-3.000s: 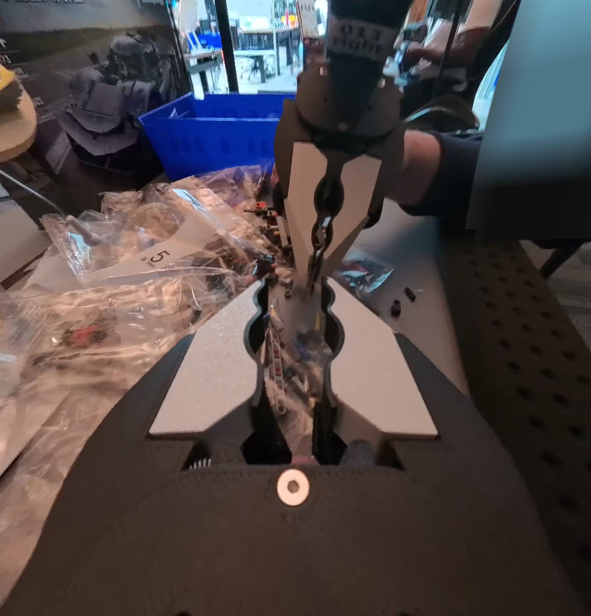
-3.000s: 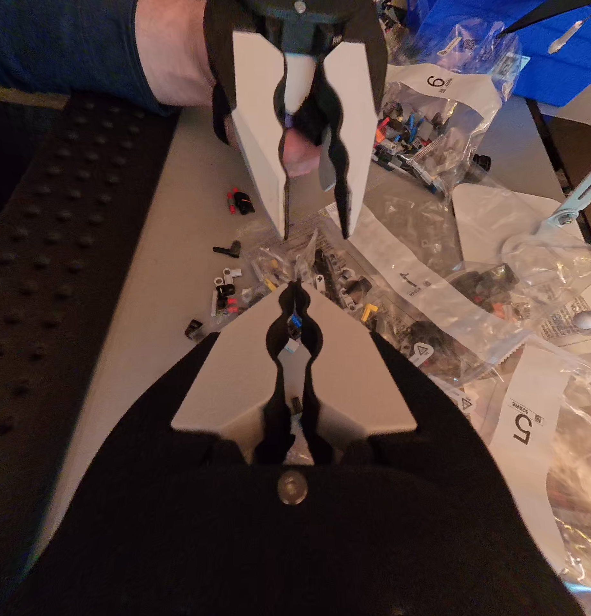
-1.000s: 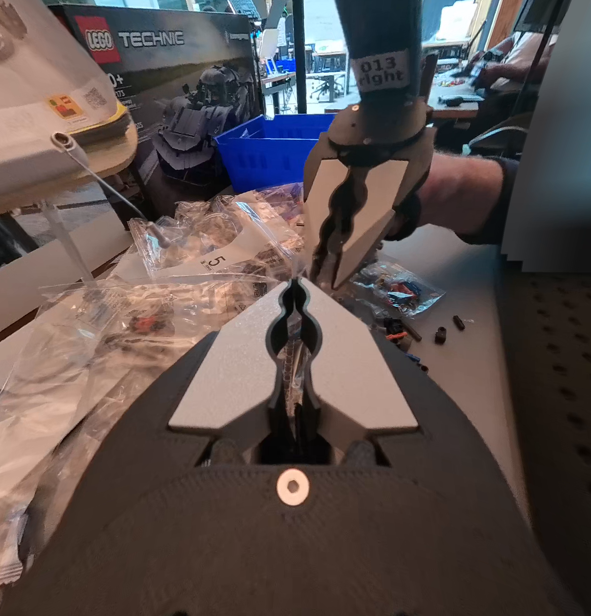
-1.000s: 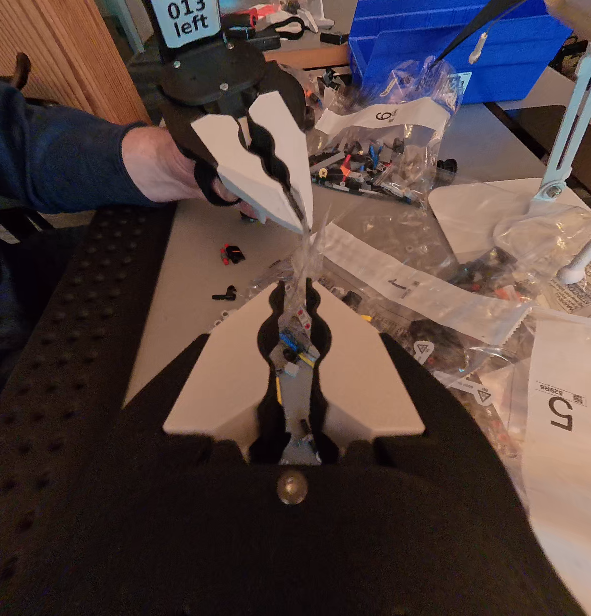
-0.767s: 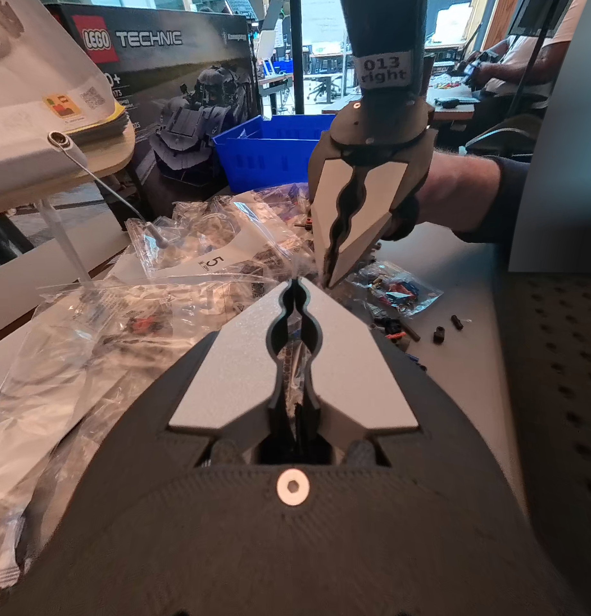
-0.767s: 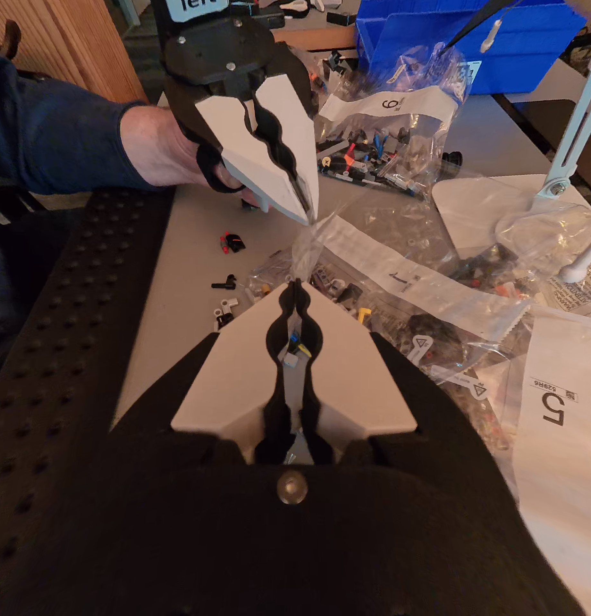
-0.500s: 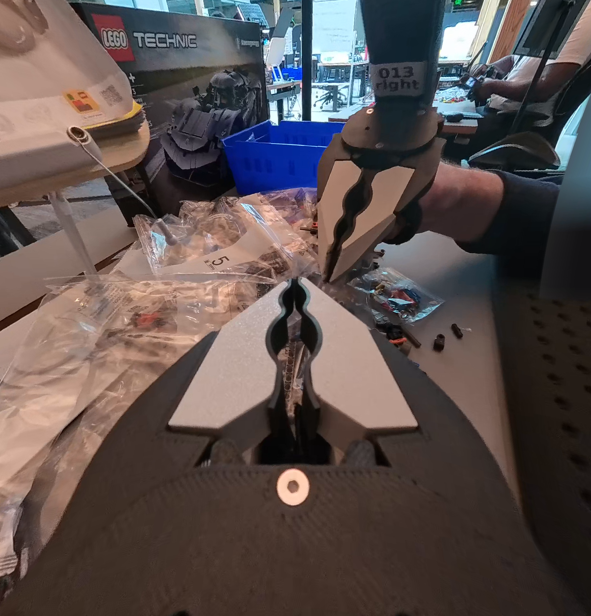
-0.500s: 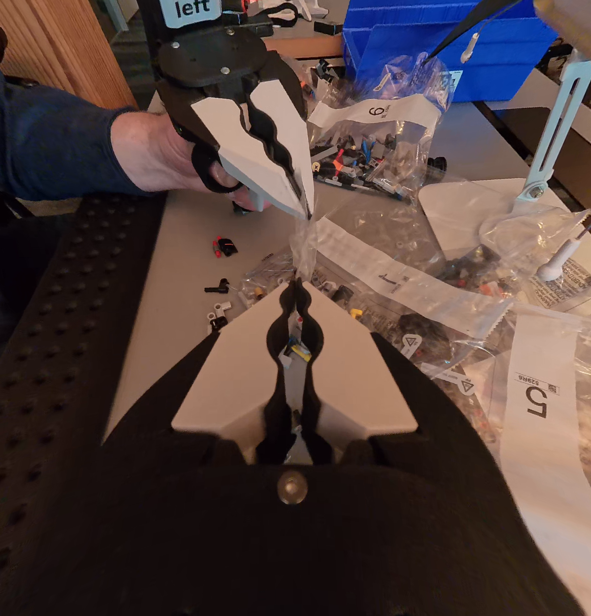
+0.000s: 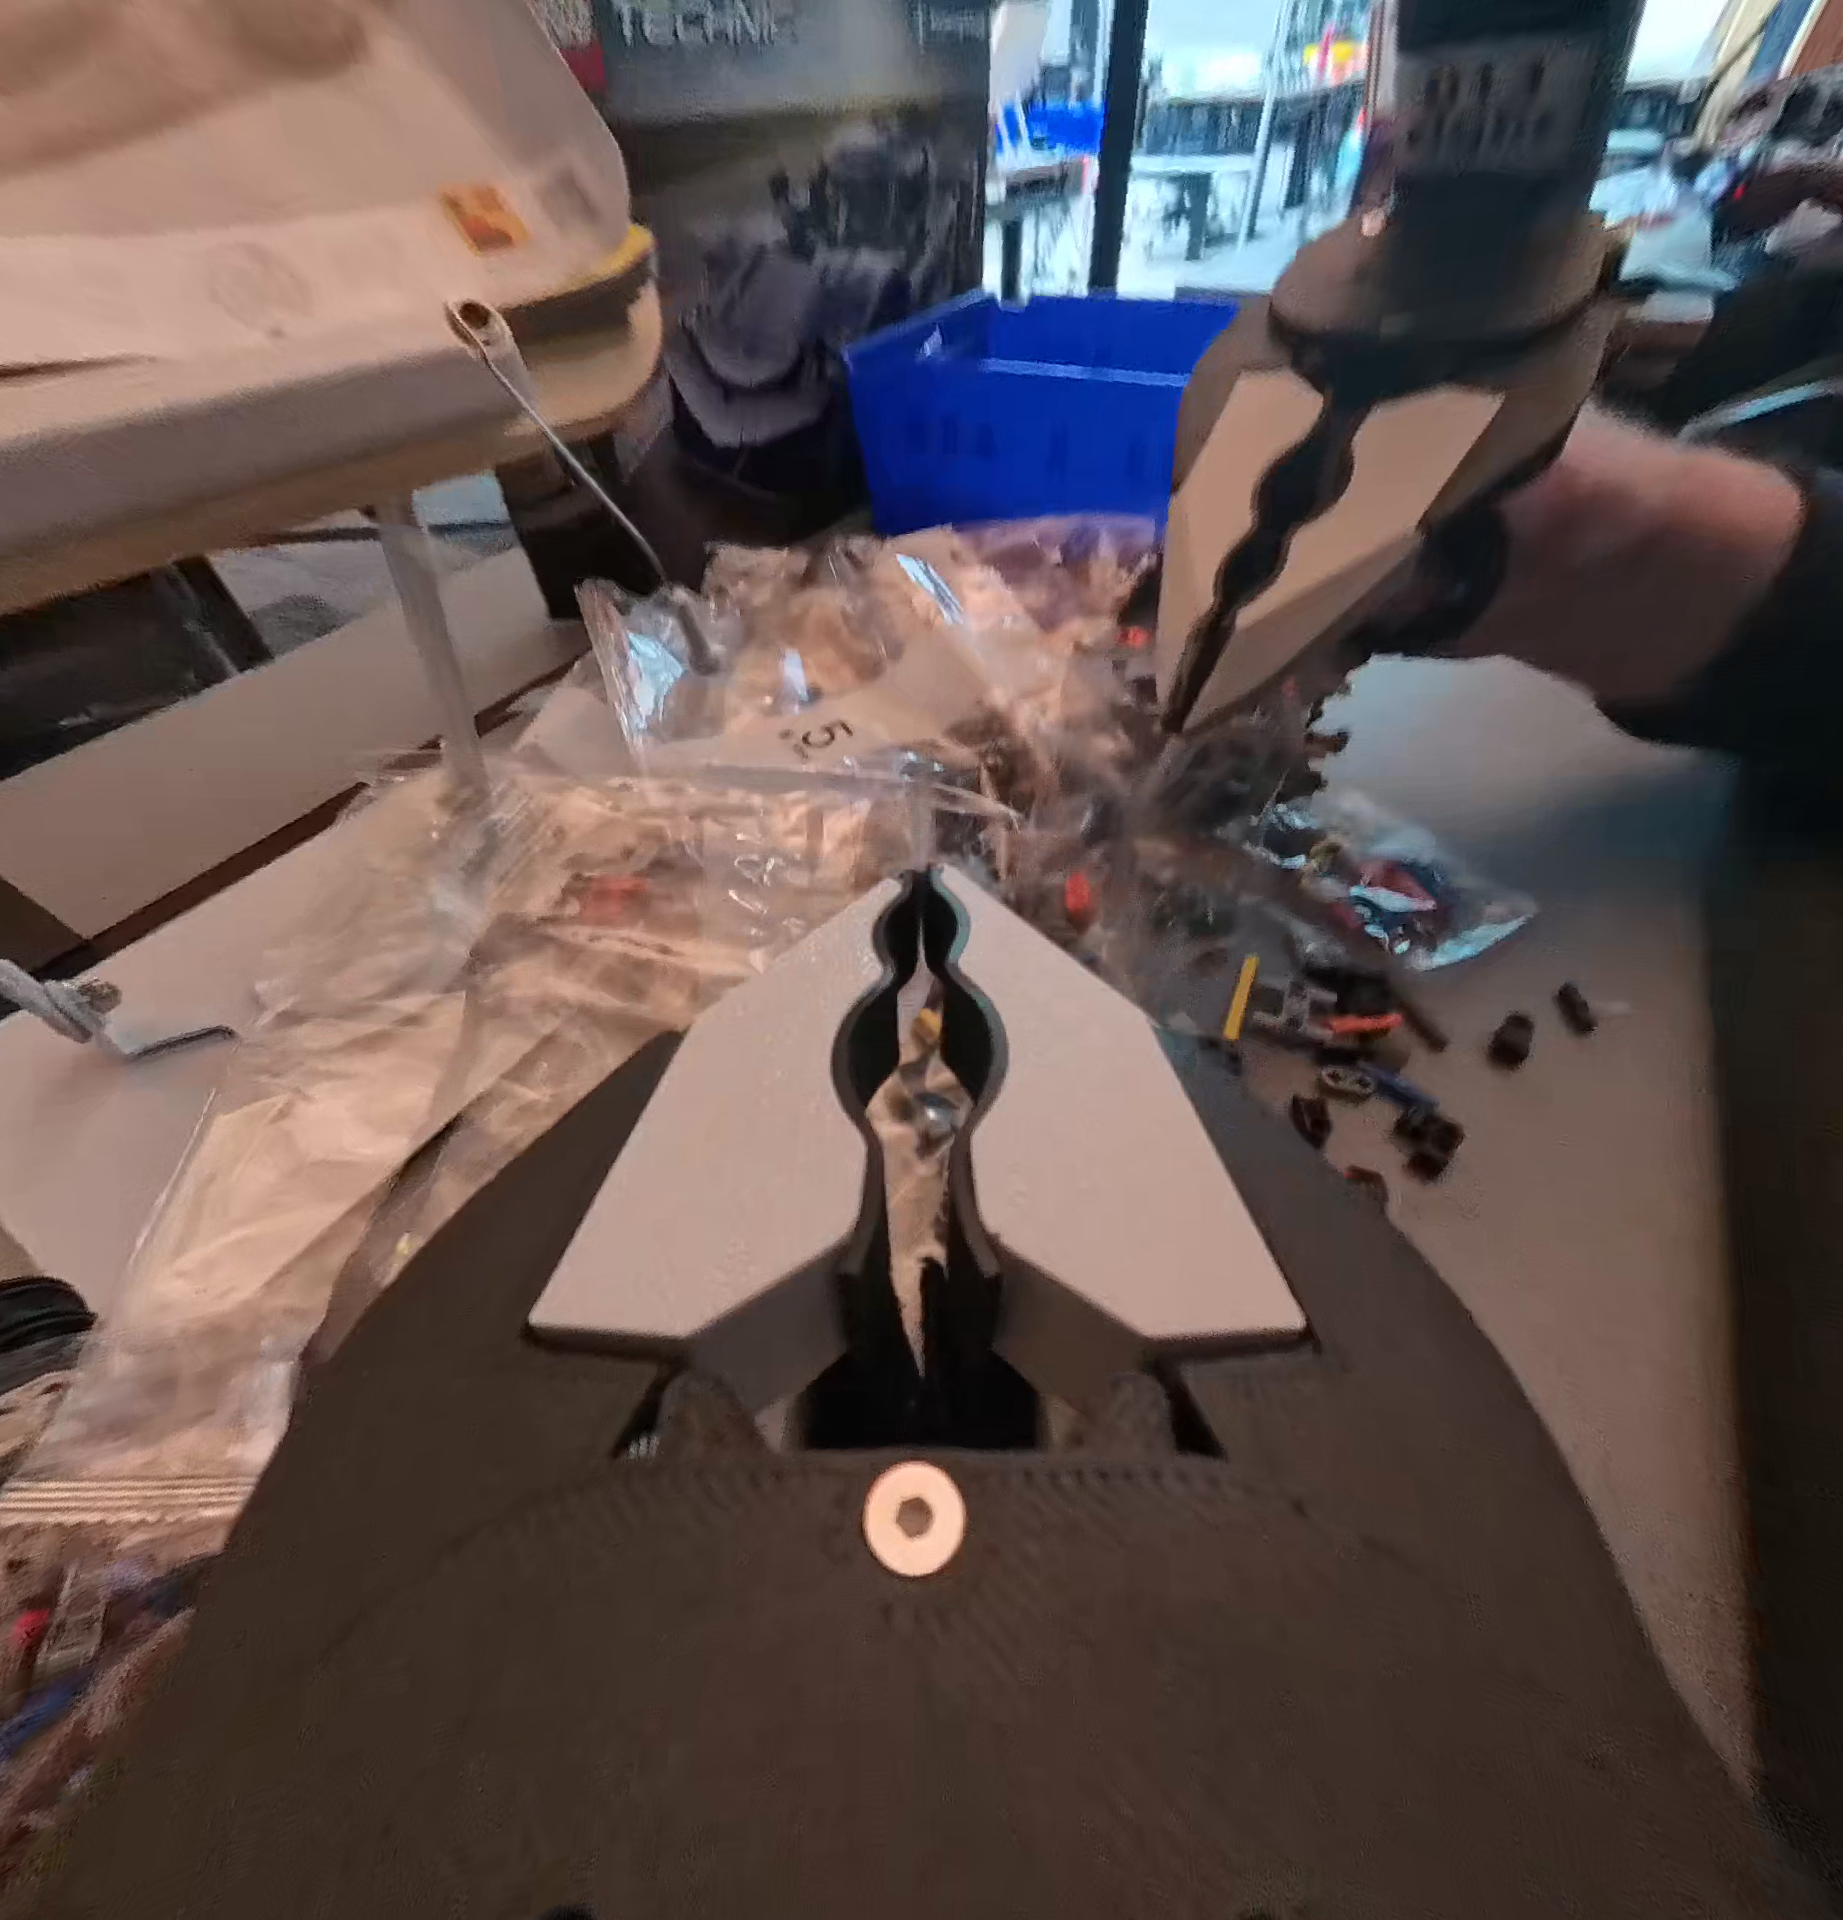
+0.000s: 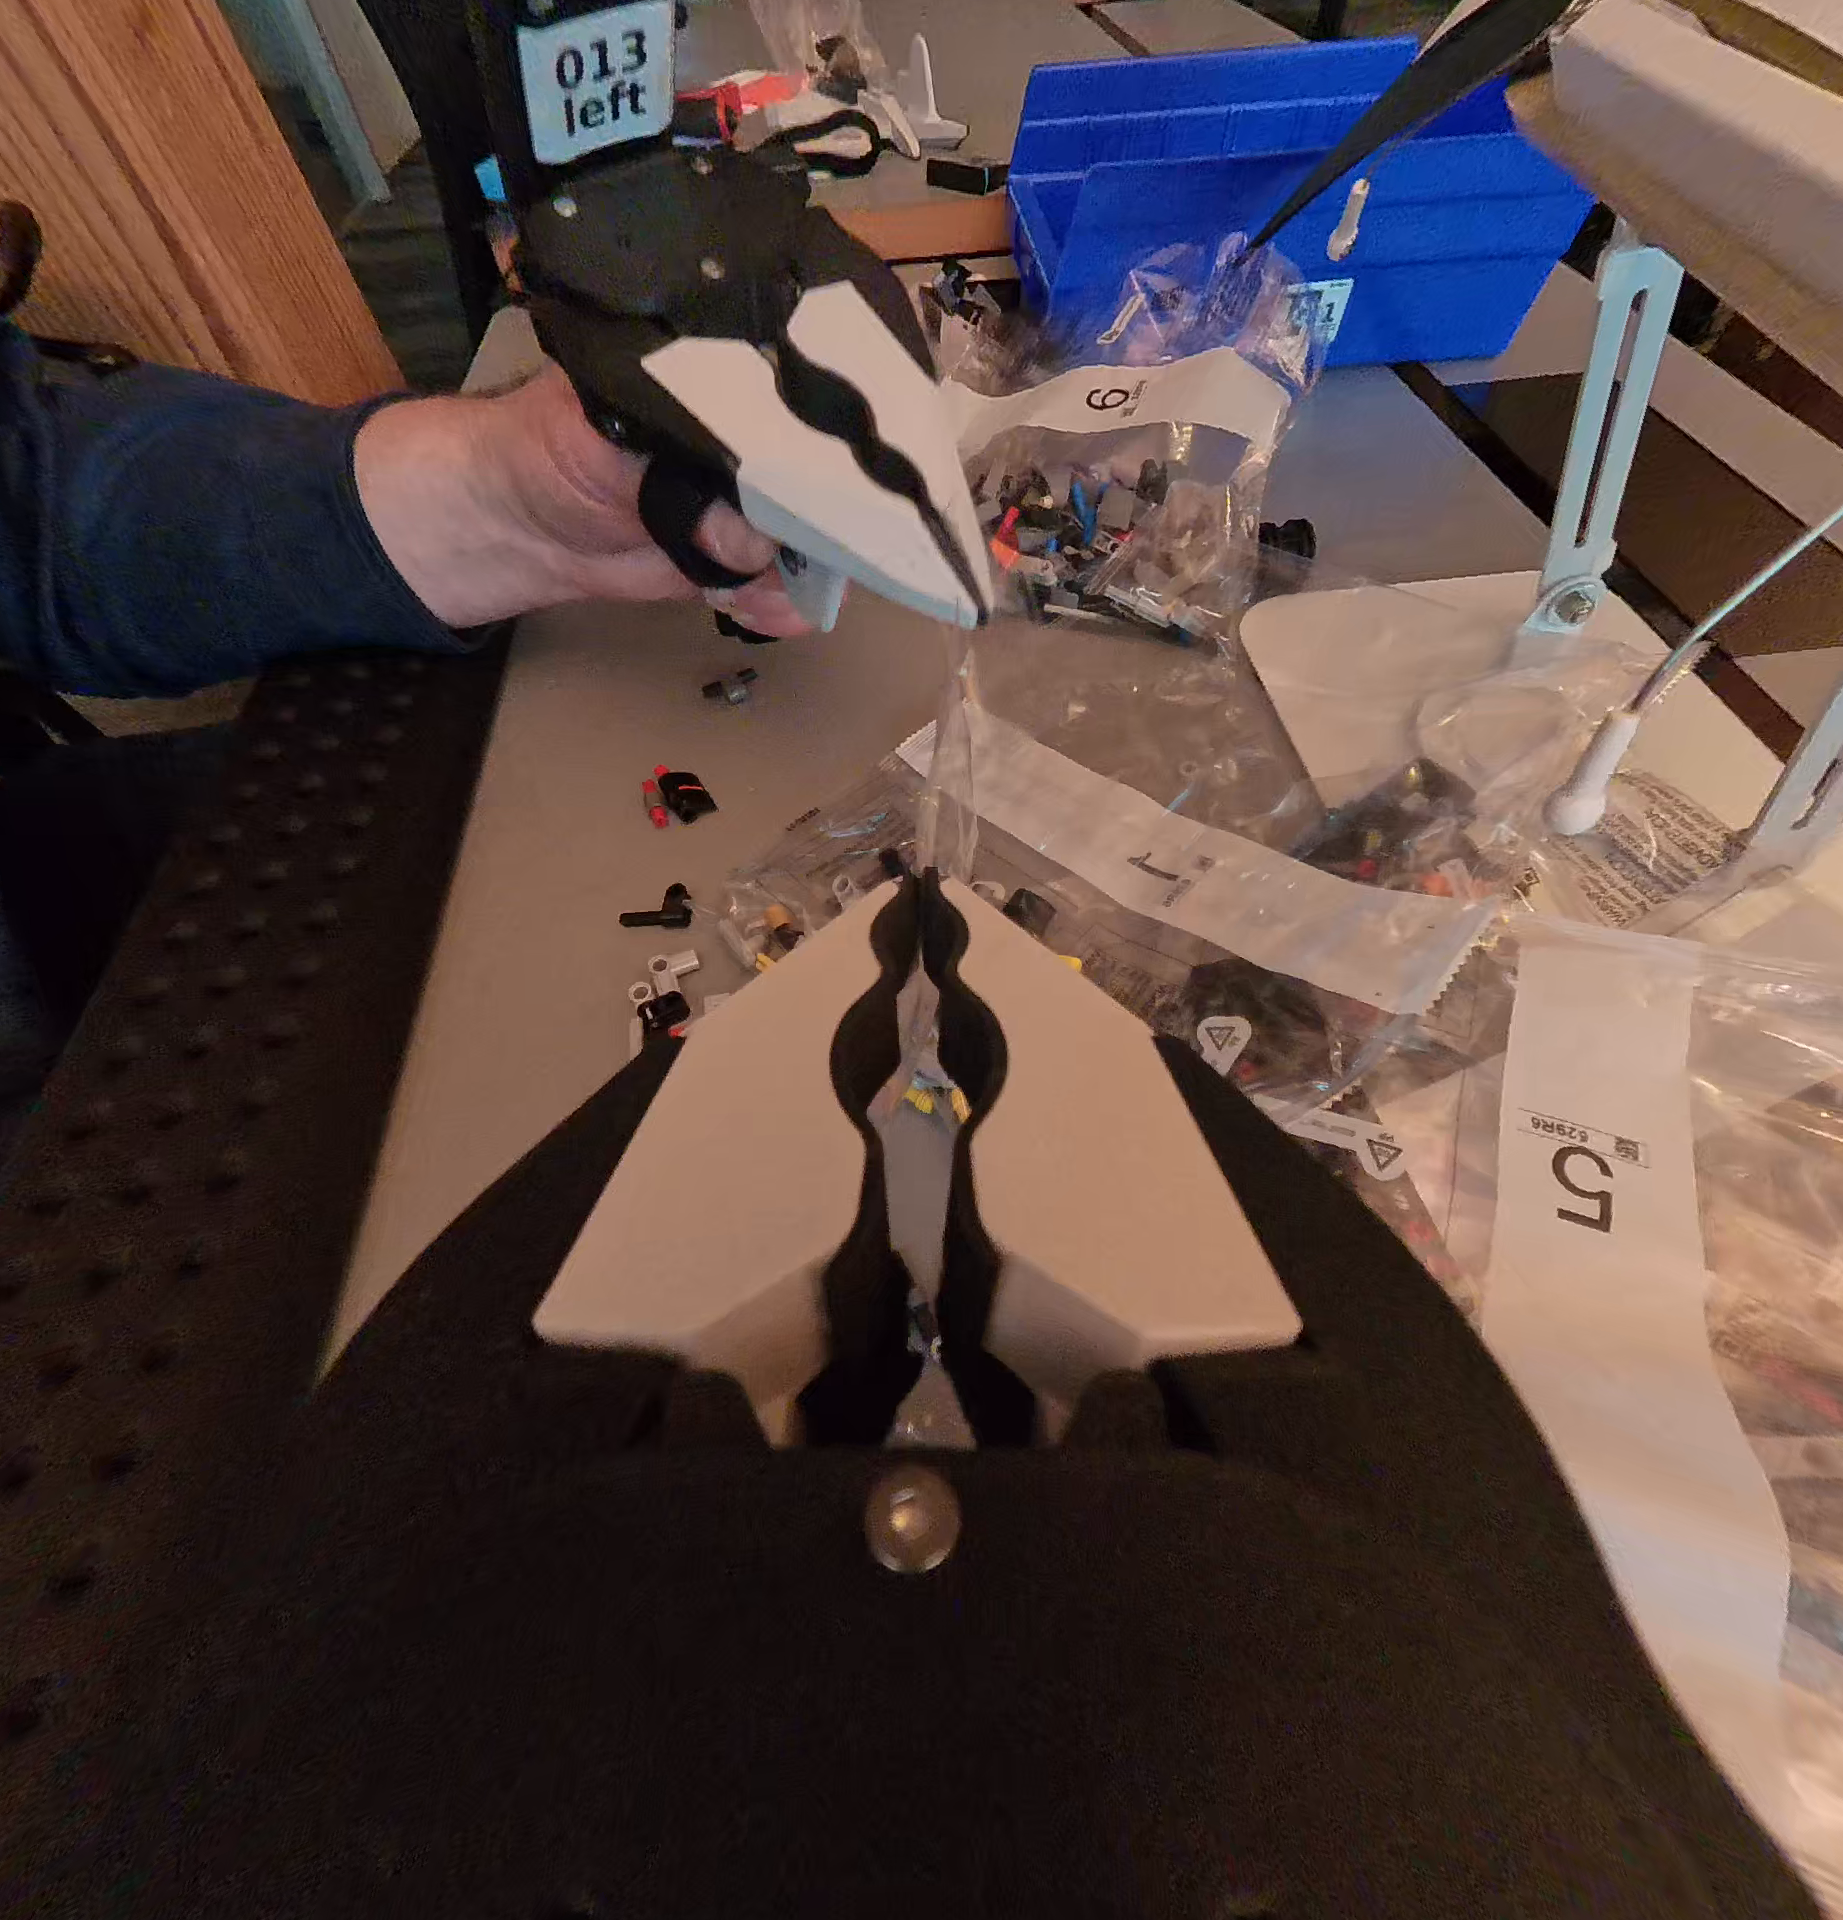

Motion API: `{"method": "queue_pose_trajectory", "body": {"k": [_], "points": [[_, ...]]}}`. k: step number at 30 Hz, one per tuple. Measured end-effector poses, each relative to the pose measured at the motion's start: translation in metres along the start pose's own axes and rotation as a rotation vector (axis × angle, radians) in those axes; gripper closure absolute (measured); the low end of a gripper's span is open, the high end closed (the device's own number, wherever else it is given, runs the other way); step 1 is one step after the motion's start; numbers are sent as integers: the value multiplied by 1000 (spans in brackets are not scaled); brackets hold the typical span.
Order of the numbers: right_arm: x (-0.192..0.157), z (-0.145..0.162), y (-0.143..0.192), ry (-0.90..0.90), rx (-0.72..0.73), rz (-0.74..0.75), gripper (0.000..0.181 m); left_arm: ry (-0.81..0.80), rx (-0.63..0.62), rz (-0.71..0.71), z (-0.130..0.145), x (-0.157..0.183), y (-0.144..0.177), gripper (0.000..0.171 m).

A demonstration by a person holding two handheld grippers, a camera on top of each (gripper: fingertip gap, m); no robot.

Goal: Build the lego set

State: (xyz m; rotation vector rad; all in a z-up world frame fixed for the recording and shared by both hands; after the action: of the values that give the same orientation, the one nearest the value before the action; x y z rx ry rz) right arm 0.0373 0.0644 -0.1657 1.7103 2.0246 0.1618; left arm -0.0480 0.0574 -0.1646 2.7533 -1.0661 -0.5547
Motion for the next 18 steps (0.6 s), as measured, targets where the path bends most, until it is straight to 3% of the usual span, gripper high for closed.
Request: {"method": "queue_pose_trajectory", "body": {"k": [6,9,15,18], "points": [[1,-8,8,-47,64,-33,181,9,-116,-8,22,-6,-2,171],[0,-8,7,-75,72,-65,181,2,-154,-8,28,-4,-6,157],[3,-12,7,-150,118,-99,181,24,-77,73,15,11,-10,134],[5,-15,10,-173,143,-112,181,21,-42,84,9,12,-9,130]]}}
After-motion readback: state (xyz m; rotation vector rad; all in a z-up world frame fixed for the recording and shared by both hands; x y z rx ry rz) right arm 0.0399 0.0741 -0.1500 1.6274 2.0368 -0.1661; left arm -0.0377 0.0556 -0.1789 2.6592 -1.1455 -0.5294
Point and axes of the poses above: each gripper's, where its closed fingertips meet, y back along the fingers, z out of its underside, x = y × z across the jaws, the point moved 1 cm from there along y, back along the fingers, and after that the axes turned 15 degrees about -y, right-handed, at the moved point
